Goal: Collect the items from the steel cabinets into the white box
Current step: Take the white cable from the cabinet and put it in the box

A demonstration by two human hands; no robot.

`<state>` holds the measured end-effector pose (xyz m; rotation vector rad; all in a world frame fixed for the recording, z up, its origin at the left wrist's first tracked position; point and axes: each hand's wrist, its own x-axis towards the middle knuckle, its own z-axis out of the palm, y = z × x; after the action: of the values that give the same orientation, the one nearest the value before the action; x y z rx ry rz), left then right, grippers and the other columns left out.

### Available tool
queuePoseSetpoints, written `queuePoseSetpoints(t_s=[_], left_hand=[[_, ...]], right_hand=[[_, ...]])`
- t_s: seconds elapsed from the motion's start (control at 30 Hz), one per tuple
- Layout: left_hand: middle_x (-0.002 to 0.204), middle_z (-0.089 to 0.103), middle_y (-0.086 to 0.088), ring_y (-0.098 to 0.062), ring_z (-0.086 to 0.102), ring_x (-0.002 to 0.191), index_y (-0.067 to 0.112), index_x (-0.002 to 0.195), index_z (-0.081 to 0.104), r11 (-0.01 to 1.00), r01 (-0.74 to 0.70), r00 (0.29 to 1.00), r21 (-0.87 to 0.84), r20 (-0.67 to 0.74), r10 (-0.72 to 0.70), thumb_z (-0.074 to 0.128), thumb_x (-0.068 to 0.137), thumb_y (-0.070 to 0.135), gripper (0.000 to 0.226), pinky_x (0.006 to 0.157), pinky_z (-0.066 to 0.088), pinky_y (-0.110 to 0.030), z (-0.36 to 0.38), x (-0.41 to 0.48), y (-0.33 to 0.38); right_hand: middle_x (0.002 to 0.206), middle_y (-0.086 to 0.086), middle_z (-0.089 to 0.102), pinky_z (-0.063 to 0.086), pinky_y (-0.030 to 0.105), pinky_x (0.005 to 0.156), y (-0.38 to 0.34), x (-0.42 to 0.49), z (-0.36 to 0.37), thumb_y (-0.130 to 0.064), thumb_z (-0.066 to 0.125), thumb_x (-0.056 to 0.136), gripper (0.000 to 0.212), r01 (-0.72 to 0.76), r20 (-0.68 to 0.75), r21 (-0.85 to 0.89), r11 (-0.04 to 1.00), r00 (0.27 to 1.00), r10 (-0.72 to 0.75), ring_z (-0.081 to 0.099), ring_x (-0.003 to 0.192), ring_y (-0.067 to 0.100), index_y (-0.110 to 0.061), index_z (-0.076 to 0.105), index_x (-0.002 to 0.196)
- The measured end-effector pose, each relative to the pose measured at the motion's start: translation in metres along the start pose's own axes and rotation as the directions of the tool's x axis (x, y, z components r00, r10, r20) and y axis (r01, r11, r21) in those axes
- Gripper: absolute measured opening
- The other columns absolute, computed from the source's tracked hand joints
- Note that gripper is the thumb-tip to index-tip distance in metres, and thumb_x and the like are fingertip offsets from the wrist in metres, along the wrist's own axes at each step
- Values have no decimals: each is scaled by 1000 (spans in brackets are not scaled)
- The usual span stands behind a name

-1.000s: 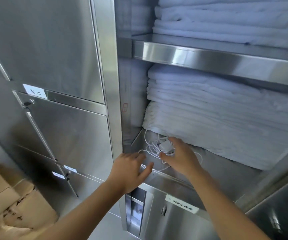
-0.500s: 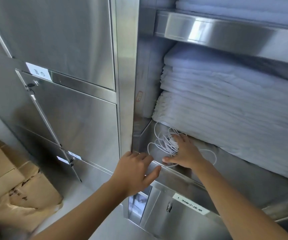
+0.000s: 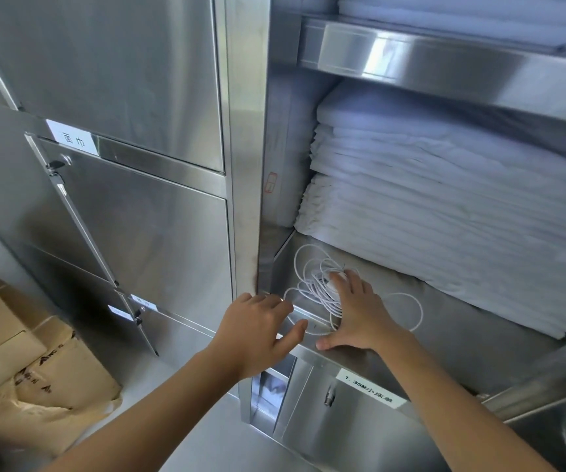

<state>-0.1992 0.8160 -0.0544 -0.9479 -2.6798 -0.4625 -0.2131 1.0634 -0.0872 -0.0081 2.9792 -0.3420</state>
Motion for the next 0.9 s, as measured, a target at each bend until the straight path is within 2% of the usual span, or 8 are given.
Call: queuePoseSetpoints(t_s=[0.13,0.2,0.5,0.57,0.6,0.67,0.77,0.9], left_hand=[[87,66,8,-11,52,69,25,98,68,1000,1,1000,19,-8,-1,14,96,64,66,66,34,-25,-1,-3,-5],[89,68,8,-13,57,73,26,97,68,1000,10,1000,25,0,-10,12,96,65,68,68,40,-25,-1,-4,-7],[93,71,10,-11,60,74,28,100,69,1000,-12,1000,-4,-25,12,18,97,64,63,69,34,-21,-1,-5,-4],[94,71,9,-12,61,76,28,101,69,1000,-10,1000,-19,-6,10,16,97,65,65,70,38,-23,-2,-4,-1],[94,70,9,-12,61,77,28,101,69,1000,-7,1000,-20,7,7,15,96,65,66,71,42,-24,-3,-3,0],[93,69,9,-13,60,76,28,101,67,1000,-7,1000,-15,15,8,13,96,65,67,73,47,-28,-5,-1,2],[82,65,8,-13,55,68,27,97,66,1000,-27,999,-12,-19,27,13,97,65,65,68,45,-28,-13,4,6],[85,66,7,-14,59,70,27,101,67,998,-58,997,-6,-44,58,15,98,65,64,72,48,-30,-27,11,15]], right_hand=[[141,-7,46,46,41,96,2,-8,13,-72,80,58,94,31,-261,21,999,965,-25,49,123,26,-35,45,136],[126,-8,55,46,39,87,3,-11,18,-64,84,60,78,33,-358,67,997,934,-7,54,110,23,-31,56,124],[122,-6,68,50,35,87,11,-17,20,-38,92,69,62,77,-421,214,974,907,21,62,104,23,-25,70,125],[120,-7,72,51,24,87,12,-19,20,-26,91,71,56,83,-440,268,960,897,45,67,102,21,-25,72,123],[116,-8,74,48,12,84,13,-20,19,-22,90,72,52,75,-448,303,950,891,73,69,98,18,-24,73,121],[103,-10,76,39,-3,72,12,-23,15,-21,88,76,43,42,-457,380,924,877,148,70,83,10,-26,75,116],[81,-20,71,45,6,60,9,-34,6,-31,86,78,36,21,-445,455,890,871,207,67,70,1,-35,72,110],[77,-14,71,54,25,55,4,-53,-7,-39,88,73,40,30,-486,450,893,847,216,67,64,5,-33,61,101]])
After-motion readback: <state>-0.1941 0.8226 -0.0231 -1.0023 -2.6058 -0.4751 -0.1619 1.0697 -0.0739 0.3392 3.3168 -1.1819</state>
